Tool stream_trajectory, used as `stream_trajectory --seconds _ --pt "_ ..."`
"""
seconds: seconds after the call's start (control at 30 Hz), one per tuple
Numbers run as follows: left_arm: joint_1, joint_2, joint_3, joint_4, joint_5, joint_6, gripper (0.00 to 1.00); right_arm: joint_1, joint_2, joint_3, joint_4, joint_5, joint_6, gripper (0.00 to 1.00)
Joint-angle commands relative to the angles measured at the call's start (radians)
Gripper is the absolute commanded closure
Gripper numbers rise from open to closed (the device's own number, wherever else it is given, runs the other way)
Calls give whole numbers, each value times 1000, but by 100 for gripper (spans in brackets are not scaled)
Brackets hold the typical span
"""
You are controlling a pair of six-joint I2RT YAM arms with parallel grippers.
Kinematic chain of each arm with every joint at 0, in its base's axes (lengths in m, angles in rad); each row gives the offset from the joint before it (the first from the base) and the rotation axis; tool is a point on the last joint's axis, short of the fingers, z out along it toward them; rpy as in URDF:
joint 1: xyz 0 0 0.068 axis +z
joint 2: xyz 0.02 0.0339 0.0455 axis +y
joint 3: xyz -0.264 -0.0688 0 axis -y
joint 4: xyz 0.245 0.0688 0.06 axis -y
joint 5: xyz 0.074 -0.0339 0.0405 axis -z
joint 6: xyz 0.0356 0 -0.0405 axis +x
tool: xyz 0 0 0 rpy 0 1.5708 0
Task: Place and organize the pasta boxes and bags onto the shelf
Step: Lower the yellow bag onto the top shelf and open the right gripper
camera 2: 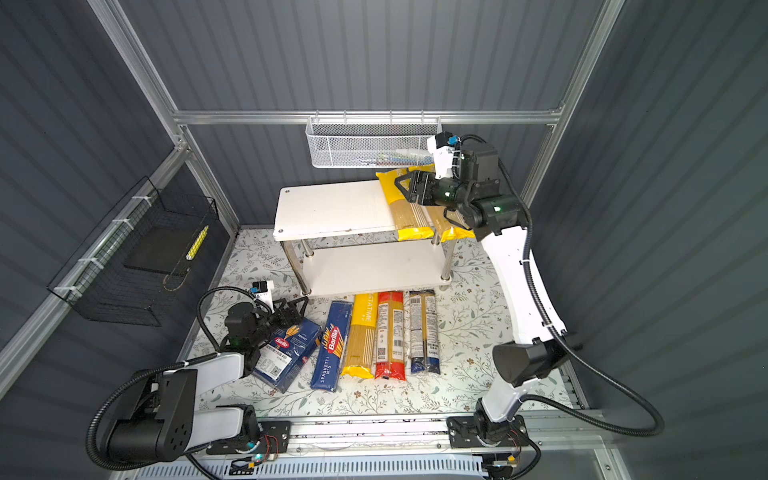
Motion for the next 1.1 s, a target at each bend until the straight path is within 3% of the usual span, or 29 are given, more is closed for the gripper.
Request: stream_trajectory --seconds 0.0,0.2,0.4,1.07 --pt "-16 29 0 -86 39 -12 1 21 -114 -131 2 12 -80 26" --pt "-16 34 3 -83 40 -12 1 45 -290 -368 19 2 -122 26" --pt "-19 32 1 -83 40 -11 1 65 -318 -447 -29 -42 -153 24" --pt "-21 28 -2 -83 32 -10 1 97 -287 -485 31 -40 -139 22"
